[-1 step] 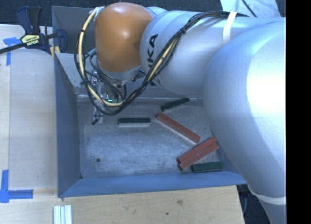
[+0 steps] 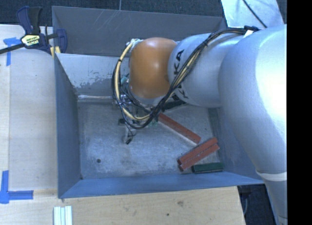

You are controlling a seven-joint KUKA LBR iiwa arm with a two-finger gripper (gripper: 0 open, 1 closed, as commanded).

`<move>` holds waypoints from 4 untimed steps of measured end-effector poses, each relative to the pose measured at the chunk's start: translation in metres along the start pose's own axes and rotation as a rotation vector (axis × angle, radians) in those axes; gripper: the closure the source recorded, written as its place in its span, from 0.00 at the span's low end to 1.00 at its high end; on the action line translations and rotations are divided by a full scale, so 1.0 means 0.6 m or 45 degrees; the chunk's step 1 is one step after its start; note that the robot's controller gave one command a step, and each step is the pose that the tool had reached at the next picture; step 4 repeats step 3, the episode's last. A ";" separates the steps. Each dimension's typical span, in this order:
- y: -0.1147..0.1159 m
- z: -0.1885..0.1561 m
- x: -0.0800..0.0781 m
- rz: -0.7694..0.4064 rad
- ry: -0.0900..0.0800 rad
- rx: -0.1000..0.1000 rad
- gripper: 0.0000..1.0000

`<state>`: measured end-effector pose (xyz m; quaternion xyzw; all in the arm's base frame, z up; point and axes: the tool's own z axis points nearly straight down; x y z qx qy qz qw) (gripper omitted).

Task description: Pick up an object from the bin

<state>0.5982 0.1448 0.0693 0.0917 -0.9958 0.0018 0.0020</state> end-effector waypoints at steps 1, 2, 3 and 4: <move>-0.117 -0.017 0.014 0.066 -0.008 0.000 0.00; -0.108 -0.016 0.014 0.059 -0.007 -0.005 1.00; -0.114 -0.292 0.005 0.036 -0.022 -0.003 1.00; -0.114 -0.292 0.005 0.036 -0.022 -0.003 1.00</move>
Offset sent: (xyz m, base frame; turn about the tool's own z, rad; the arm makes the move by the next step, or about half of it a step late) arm 0.0031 -0.0646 0.0096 0.0442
